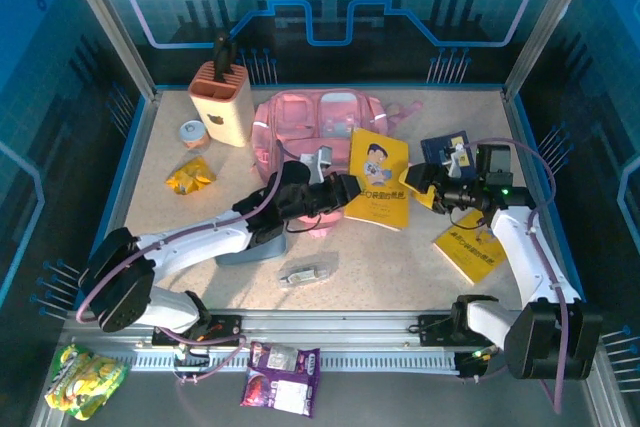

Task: Pack the student bag
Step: Pick up the book from the middle-right of the table.

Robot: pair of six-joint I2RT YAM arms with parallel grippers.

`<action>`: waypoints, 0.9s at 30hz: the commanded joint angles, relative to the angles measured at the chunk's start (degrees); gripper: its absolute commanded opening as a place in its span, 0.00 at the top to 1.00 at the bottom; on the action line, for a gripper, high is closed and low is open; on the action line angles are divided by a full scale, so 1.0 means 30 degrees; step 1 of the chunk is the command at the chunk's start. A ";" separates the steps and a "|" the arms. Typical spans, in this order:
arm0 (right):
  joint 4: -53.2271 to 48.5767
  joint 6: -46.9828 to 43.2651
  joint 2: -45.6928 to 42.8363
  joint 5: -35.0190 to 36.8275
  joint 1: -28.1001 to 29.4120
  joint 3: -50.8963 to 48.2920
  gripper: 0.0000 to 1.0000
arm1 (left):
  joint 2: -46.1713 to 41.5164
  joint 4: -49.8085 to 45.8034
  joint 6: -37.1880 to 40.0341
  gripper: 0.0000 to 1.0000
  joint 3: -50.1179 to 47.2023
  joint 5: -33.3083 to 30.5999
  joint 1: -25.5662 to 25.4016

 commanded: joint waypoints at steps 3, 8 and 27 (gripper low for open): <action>-0.0967 -0.0766 -0.0367 -0.1798 0.0037 -0.0462 0.01 | -0.0882 0.1087 0.0339 1.00 0.1485 0.0573 0.0070; 0.4094 0.2901 -0.1045 -0.3783 0.1443 -0.1667 0.00 | -0.0385 0.1842 -0.0150 1.00 0.2196 0.0881 0.0056; 0.8957 0.7241 -0.1893 -0.4190 0.2546 -0.1957 0.39 | -0.1480 -0.2555 0.1349 1.00 0.1909 -0.1054 0.0288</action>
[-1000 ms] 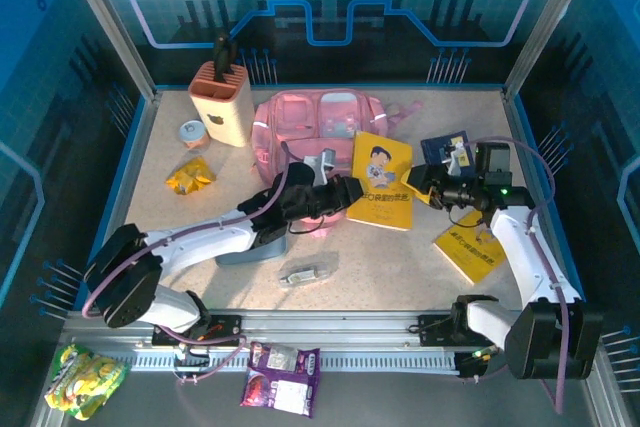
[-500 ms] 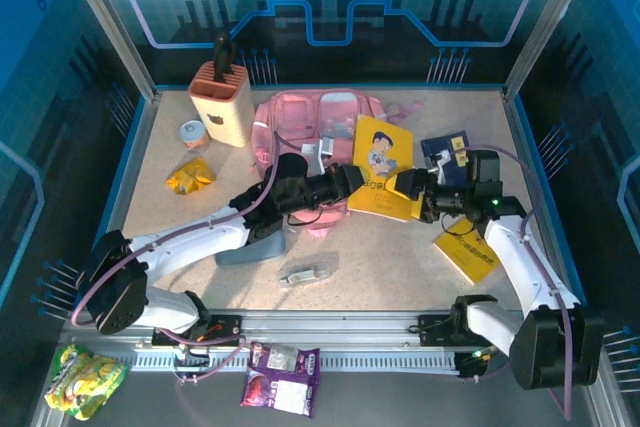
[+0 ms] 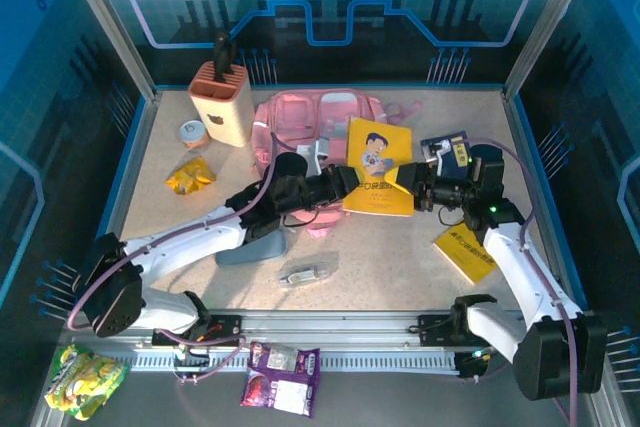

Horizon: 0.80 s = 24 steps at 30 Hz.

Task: Pack the student bag
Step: Pick up the book from the middle-right of the table.

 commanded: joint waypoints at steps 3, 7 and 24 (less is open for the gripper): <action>0.0152 -0.0108 0.0103 -0.0158 0.0172 0.0251 0.51 | -0.0883 -0.0882 0.1024 1.00 0.0581 -0.0652 0.0156; -0.1004 -0.0992 0.0261 0.0480 0.0170 0.0580 0.73 | -0.0943 -0.1340 0.1355 1.00 0.0659 -0.0830 0.0131; -1.1765 -0.8701 0.0387 0.4926 -0.2337 0.4131 1.00 | -0.0708 -1.2871 1.4223 0.52 0.3234 -0.4763 0.1702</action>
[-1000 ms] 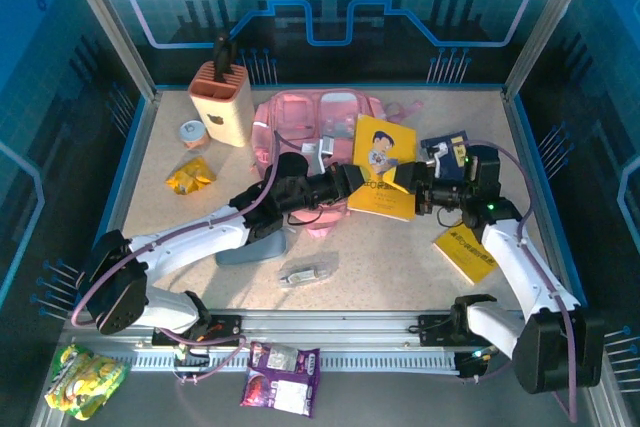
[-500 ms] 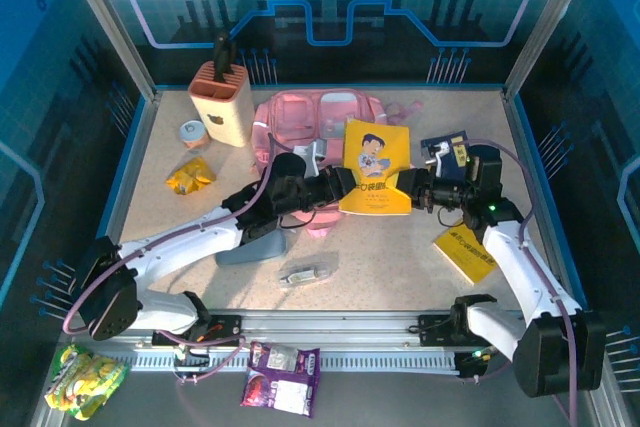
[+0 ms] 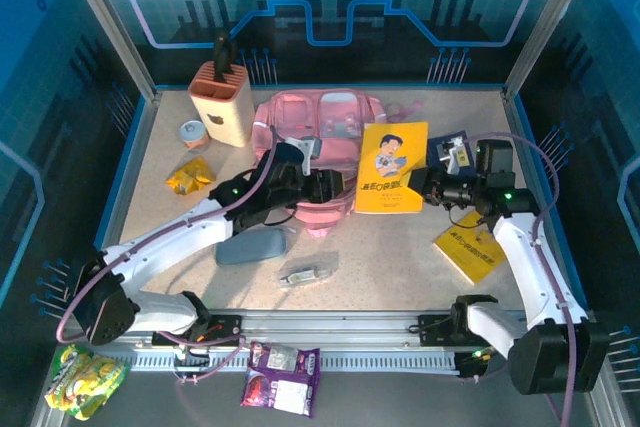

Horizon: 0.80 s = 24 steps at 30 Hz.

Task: Pack the student bag
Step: Pick up the book from the middle-right of the table, then open the student bag at the center of the table.

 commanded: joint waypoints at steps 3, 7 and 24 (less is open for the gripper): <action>-0.2948 -0.2633 0.0271 0.1249 -0.0928 0.0913 1.00 | 0.1563 -0.3769 0.8241 0.49 0.1231 -0.3051 0.0768; -0.3403 -0.3120 0.0777 0.1773 -0.1156 0.1038 1.00 | 0.3716 -0.3145 1.1127 0.46 0.2217 -0.4353 0.0802; -0.3774 -0.3597 0.1558 0.1526 -0.2702 0.0974 1.00 | 1.2225 -0.5597 1.5956 0.31 0.8297 -0.1310 0.1723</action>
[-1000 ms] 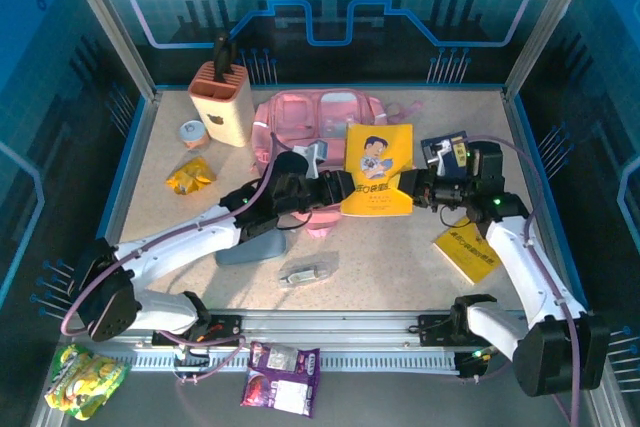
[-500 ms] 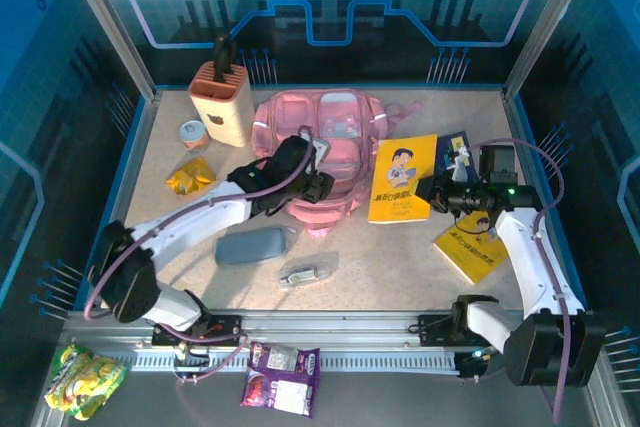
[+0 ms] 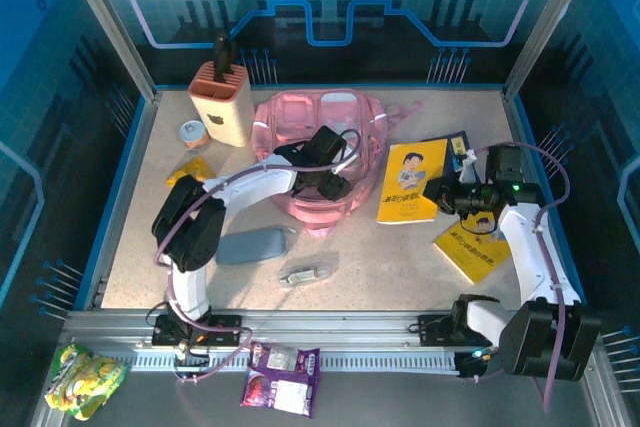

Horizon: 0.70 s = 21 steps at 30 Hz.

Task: Pack the student bag
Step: Open the student bag at the center of the table.

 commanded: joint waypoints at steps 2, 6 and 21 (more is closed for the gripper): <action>0.0022 -0.0575 0.0057 -0.0860 -0.0519 0.0703 1.00 | 0.1510 -0.1486 0.0990 0.31 0.1431 0.0571 0.0374; 0.0407 -0.0407 0.0189 -0.1305 -0.0735 0.0377 1.00 | 0.2459 -0.1688 0.0965 0.32 0.1818 0.0674 0.0649; 0.0369 -0.0216 0.0008 -0.1527 -0.1137 0.0329 1.00 | 0.2622 -0.2066 0.1671 0.95 0.3004 0.0054 0.0700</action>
